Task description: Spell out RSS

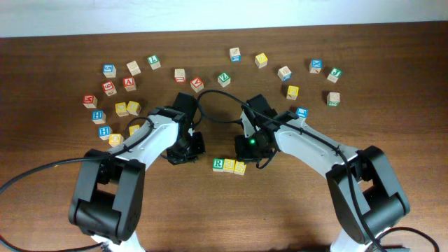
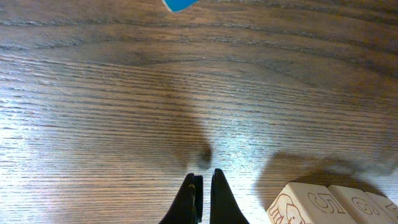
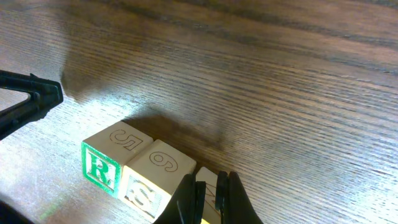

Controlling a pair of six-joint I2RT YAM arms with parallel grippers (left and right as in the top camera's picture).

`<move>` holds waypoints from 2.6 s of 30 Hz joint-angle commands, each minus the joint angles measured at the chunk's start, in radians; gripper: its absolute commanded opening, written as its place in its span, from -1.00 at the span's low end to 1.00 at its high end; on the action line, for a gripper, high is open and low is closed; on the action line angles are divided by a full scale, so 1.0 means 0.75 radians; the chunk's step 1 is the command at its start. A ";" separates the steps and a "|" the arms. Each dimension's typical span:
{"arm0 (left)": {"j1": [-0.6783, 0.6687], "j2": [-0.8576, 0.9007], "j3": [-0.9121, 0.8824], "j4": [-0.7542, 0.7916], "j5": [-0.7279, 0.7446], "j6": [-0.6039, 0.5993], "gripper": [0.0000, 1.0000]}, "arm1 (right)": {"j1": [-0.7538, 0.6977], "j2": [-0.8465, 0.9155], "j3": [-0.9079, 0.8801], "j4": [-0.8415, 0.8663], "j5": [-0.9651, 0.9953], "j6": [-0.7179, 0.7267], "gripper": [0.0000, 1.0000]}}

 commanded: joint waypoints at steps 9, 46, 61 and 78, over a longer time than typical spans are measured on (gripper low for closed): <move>-0.063 0.011 -0.006 0.057 0.016 -0.012 -1.00 | -0.127 0.003 0.199 -0.636 0.132 -0.012 -0.92; -0.150 0.011 -0.007 0.040 0.161 -0.012 -1.00 | 0.064 0.004 0.038 -0.139 0.134 0.191 -0.92; 0.005 0.011 -0.004 -0.044 0.045 0.018 -1.00 | -0.001 0.003 0.102 -0.291 0.215 0.188 -0.87; 0.271 -0.330 0.034 -0.124 -0.062 0.114 0.27 | 0.120 -0.078 0.106 0.143 0.241 0.186 -0.92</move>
